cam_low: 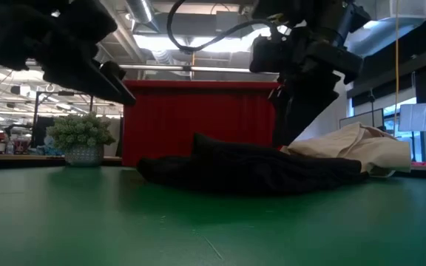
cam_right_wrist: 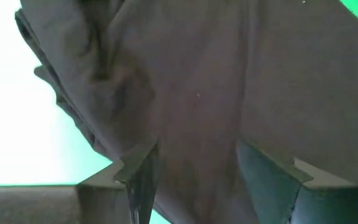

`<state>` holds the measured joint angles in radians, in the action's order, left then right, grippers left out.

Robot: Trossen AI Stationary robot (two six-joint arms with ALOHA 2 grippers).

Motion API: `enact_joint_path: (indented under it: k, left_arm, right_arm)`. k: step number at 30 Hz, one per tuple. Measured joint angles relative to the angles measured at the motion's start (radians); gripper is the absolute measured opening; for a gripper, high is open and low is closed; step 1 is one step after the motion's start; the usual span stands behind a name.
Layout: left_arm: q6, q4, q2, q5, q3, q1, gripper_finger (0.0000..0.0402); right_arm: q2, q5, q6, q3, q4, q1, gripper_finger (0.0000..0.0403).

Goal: Fold laundry
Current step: Put the black folded shirt into the red bin

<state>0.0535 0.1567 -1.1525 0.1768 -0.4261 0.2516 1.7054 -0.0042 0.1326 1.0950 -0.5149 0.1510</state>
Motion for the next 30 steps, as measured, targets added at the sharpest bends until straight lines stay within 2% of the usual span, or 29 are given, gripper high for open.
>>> enact_joint_path:
  k: [9, 18, 30]
  left_arm:
    - [0.008, -0.004, 0.000, 0.043, 0.012, 0.000, 0.0179]
    - [0.008, -0.009, 0.001, 0.043, 0.012, 0.000, 0.0179]
    - [0.019, -0.012, 0.000, 0.043, 0.012, 0.000, 0.0179]
  right_arm:
    - [0.003, -0.018, 0.034, -0.046, 0.152, 0.000, 0.0209]
    - [0.073, -0.113, 0.047, -0.046, 0.334, 0.000, 0.0209]
    - [0.187, -0.128, 0.045, -0.042, 0.362, -0.001, 0.0209]
